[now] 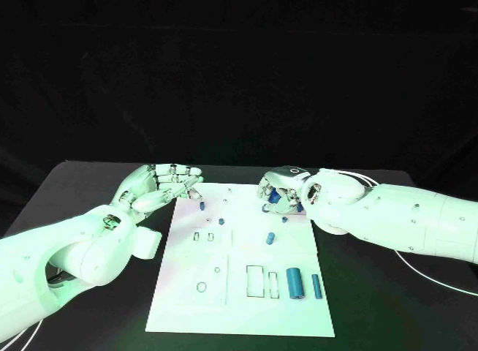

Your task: Assemble the parts on the task board

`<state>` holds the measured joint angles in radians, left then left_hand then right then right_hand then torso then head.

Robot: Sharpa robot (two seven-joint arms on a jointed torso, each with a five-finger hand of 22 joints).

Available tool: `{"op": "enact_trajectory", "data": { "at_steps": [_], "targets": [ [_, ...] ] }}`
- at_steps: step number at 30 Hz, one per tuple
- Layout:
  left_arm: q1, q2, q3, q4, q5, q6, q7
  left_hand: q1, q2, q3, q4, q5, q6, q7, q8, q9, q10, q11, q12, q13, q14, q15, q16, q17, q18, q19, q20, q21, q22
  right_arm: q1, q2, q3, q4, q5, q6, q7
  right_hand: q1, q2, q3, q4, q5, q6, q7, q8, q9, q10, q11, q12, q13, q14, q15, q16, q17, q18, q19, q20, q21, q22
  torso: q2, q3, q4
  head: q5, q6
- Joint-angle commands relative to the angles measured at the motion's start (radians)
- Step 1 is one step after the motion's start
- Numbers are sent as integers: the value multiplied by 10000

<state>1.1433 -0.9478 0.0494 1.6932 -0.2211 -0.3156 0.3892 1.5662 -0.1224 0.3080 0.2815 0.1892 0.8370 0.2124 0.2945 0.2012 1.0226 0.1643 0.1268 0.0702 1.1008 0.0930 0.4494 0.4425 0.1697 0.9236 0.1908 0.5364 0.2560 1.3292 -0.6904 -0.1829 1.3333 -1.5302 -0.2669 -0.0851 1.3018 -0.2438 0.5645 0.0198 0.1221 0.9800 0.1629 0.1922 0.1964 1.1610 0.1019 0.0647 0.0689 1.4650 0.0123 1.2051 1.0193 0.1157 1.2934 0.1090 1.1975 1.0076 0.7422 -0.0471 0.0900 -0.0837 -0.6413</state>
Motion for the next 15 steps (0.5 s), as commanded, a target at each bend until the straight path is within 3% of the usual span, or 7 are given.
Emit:
{"op": "enact_trajectory", "data": {
  "at_steps": [1,15],
  "targets": [
    [16,1,12,-13,127,233,43,-93,-2,89,-4,-9,-28,194,35,12,77,0,-38,8,24,-13,70,23,99,-42,-25,75,15,-23,8,0,-10,-262,453,-159,-18,-122,-48,60,5,-57,-2,47,30,-79,-1,-11,25,358,80,249,253,-137,137,10,195,254,54,-19,78,-39,-11],
    [17,-23,13,-99,157,281,14,-118,-17,113,-5,-15,-38,197,35,20,77,2,-50,10,18,-12,104,62,99,-54,-26,110,35,-43,-33,-2,-8,-315,649,-314,23,-71,-110,125,26,17,7,119,111,-82,-1,11,57,382,79,734,728,-213,333,25,552,767,143,-34,110,-75,58]
  ]
}}
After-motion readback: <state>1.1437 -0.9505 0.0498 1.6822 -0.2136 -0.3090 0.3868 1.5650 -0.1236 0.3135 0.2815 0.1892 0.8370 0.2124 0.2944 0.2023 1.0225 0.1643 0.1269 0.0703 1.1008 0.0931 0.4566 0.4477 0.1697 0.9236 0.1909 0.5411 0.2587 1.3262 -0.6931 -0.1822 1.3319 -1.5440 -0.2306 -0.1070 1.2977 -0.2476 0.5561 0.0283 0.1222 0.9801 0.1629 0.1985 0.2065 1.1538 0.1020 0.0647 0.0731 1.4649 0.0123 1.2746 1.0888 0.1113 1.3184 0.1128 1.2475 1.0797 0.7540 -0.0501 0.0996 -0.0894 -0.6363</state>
